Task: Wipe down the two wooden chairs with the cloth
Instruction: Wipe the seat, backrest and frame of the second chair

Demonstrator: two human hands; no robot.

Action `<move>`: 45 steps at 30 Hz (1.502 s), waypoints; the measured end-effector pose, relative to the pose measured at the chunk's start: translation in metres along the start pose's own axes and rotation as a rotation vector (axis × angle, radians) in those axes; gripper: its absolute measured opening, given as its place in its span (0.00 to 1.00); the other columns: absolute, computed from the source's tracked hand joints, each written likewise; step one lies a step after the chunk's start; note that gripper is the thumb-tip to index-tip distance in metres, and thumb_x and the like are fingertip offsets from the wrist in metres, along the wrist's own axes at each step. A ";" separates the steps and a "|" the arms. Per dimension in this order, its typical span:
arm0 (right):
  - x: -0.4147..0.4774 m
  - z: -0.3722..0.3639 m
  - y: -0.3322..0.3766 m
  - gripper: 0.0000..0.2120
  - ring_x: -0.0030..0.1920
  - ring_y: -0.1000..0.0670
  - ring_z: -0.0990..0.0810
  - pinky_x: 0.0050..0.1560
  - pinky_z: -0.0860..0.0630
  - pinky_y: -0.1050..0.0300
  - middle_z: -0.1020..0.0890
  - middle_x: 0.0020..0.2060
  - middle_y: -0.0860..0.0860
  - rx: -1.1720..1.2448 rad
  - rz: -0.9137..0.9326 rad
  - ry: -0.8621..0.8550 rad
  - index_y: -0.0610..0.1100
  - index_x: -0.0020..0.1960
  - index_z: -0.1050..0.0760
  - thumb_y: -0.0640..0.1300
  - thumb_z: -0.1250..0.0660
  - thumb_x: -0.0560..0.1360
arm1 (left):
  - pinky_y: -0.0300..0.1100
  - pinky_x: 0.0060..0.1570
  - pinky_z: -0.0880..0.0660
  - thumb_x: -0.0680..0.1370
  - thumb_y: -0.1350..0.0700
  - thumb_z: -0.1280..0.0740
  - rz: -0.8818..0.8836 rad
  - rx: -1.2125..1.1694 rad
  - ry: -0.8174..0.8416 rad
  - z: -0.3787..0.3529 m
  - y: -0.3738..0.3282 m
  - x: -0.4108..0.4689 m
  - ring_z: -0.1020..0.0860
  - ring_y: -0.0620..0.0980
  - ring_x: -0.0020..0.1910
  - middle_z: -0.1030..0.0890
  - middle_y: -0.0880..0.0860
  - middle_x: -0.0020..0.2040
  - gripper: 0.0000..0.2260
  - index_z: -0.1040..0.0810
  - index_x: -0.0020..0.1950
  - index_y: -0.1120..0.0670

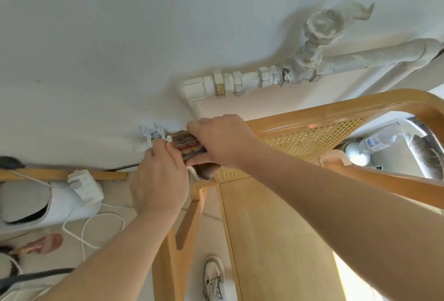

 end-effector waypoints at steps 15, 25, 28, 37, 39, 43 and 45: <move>-0.016 -0.002 -0.029 0.24 0.34 0.50 0.25 0.35 0.33 0.57 0.26 0.35 0.56 -0.031 -0.140 0.050 0.50 0.47 0.34 0.70 0.36 0.70 | 0.43 0.27 0.38 0.82 0.51 0.53 0.016 0.058 -0.003 -0.001 0.002 0.000 0.32 0.55 0.30 0.27 0.56 0.36 0.16 0.30 0.48 0.58; -0.107 0.008 -0.137 0.34 0.37 0.47 0.24 0.41 0.32 0.54 0.25 0.37 0.53 -0.051 -0.201 -0.142 0.49 0.48 0.32 0.78 0.55 0.68 | 0.51 0.33 0.32 0.81 0.52 0.52 0.009 -0.006 0.034 0.000 -0.004 -0.001 0.27 0.62 0.40 0.24 0.62 0.43 0.16 0.28 0.52 0.60; -0.126 0.006 -0.168 0.38 0.41 0.45 0.22 0.45 0.31 0.51 0.22 0.40 0.52 -0.036 -0.231 -0.146 0.49 0.51 0.28 0.79 0.58 0.67 | 0.58 0.42 0.28 0.81 0.54 0.46 -0.169 0.151 0.077 0.001 -0.021 -0.007 0.26 0.65 0.51 0.24 0.62 0.55 0.15 0.29 0.63 0.58; -0.102 0.005 -0.153 0.26 0.29 0.47 0.30 0.45 0.37 0.50 0.29 0.26 0.52 -0.062 -0.530 -0.176 0.49 0.32 0.34 0.62 0.55 0.80 | 0.42 0.28 0.33 0.82 0.44 0.58 -0.407 0.183 0.196 -0.043 -0.164 0.025 0.32 0.52 0.25 0.32 0.50 0.24 0.27 0.32 0.29 0.53; -0.094 0.000 -0.140 0.24 0.28 0.48 0.33 0.44 0.39 0.50 0.32 0.25 0.53 -0.069 -0.547 -0.235 0.48 0.31 0.37 0.58 0.53 0.81 | 0.41 0.26 0.43 0.82 0.46 0.56 -0.378 0.213 0.123 -0.049 -0.176 0.024 0.35 0.53 0.26 0.36 0.49 0.24 0.25 0.34 0.28 0.52; -0.110 0.000 -0.148 0.22 0.33 0.48 0.30 0.46 0.37 0.50 0.29 0.30 0.54 -0.054 -0.504 -0.267 0.49 0.37 0.32 0.59 0.54 0.80 | 0.39 0.26 0.47 0.82 0.48 0.53 -0.411 0.221 0.041 -0.050 -0.171 0.020 0.34 0.53 0.26 0.39 0.48 0.23 0.24 0.28 0.32 0.52; -0.136 0.006 -0.183 0.23 0.36 0.46 0.27 0.50 0.34 0.49 0.27 0.32 0.52 -0.069 -0.559 -0.245 0.49 0.39 0.29 0.59 0.55 0.80 | 0.38 0.26 0.45 0.82 0.48 0.53 -0.410 0.210 0.039 -0.047 -0.174 0.020 0.36 0.51 0.24 0.38 0.48 0.22 0.24 0.29 0.30 0.52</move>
Point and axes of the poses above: each hand's wrist, its own x-axis towards the middle knuckle, its own z-axis out of the back of the hand, y = z × x, the point moved 5 cm from there along x, towards the middle knuckle
